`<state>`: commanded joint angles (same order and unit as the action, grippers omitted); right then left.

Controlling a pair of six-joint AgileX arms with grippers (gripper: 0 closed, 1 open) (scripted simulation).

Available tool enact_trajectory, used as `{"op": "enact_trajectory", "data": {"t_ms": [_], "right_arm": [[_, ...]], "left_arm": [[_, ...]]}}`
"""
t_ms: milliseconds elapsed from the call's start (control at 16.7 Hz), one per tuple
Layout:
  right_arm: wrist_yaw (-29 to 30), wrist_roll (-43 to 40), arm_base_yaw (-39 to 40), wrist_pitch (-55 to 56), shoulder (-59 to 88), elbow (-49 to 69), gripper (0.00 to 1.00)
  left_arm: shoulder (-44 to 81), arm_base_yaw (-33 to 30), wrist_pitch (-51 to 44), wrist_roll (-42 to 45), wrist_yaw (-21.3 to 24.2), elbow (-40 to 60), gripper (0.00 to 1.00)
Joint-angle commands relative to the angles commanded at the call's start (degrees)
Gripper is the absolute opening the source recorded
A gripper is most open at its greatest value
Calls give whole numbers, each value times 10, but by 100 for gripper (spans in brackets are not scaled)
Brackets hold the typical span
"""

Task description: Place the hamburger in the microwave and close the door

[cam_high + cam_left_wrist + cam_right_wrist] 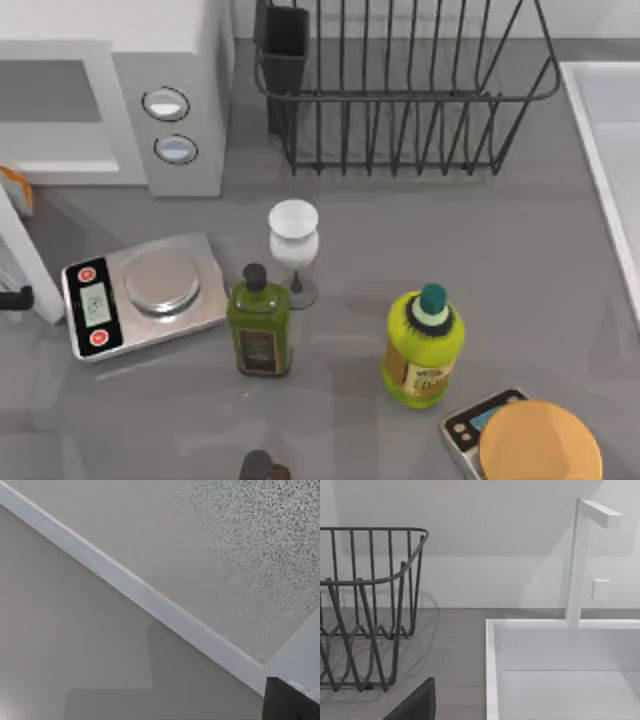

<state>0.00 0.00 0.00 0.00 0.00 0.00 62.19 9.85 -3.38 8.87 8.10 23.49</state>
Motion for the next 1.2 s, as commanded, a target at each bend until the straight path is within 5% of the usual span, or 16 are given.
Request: {"op": "enact_trajectory", "data": {"t_ms": [660,1200], "right_arm": [[0,0,0,0,0,0,100],[0,0,0,0,0,0,100]], "left_arm": [[-15,-53,-10,-51,-39,-35,0],[93,-95,79,-73,-90,73,0]]}}
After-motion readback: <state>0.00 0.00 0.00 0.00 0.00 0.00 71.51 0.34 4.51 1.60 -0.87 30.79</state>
